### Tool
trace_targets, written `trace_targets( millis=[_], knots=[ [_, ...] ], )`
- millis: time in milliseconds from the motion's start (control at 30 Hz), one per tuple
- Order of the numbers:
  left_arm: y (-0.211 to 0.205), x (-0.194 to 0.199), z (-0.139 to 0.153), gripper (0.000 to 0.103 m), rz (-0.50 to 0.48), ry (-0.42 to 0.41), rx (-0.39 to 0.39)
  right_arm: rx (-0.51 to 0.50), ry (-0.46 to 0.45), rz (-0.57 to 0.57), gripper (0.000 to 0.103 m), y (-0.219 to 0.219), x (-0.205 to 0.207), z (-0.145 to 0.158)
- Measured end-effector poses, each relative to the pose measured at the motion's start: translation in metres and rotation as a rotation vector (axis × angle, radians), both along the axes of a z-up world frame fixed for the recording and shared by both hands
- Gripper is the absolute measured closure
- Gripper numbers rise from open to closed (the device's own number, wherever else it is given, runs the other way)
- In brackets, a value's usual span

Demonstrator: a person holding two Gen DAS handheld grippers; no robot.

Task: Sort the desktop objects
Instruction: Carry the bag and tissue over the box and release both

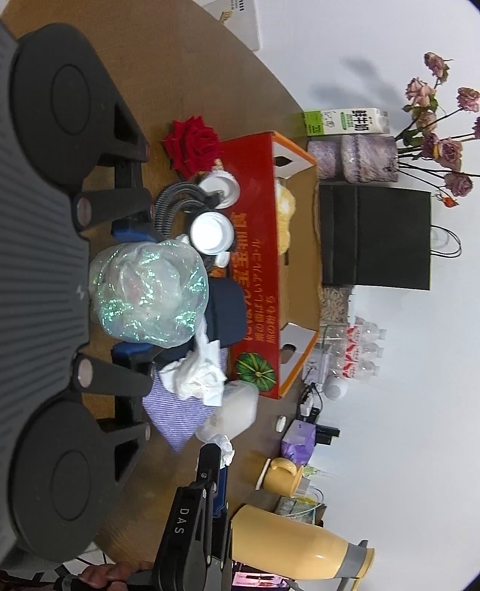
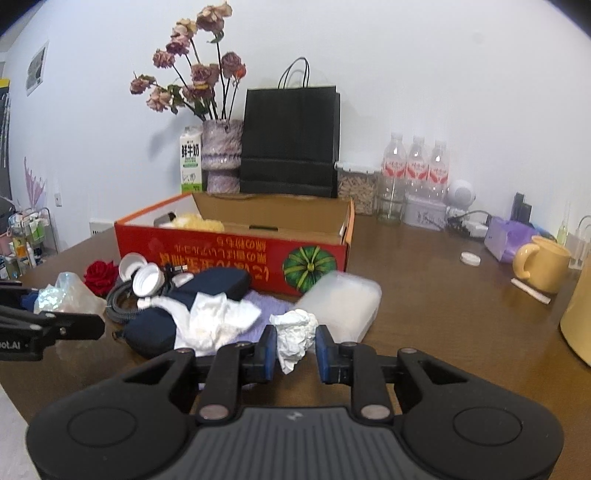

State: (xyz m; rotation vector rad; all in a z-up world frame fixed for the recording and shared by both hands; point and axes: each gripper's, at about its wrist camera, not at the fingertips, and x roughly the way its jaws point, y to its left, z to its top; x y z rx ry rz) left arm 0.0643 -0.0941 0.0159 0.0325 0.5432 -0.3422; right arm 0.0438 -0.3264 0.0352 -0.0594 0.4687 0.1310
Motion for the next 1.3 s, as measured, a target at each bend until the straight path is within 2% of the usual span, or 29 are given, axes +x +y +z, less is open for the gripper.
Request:
trace_targets(
  millis=[367,600,1000,1300],
  knots=[
    [-0.002,0.022,0.029,0.055,0.002,-0.089,-0.004,-0.015,-0.085,0.021,0.082,0.015,0.02,0.035],
    [-0.003,0.045,0.043,0.055,0.001,-0.131,-0.004,-0.01,-0.096,0.04,0.082,0.026,0.044,0.047],
    [0.002,0.11,0.059,0.055,0.031,-0.157,-0.02,0.002,-0.087,0.043,0.082,0.047,0.109,0.06],
    [0.001,0.171,0.063,0.055,0.074,-0.149,-0.025,0.034,-0.054,0.032,0.082,0.056,0.17,0.056]
  ],
)
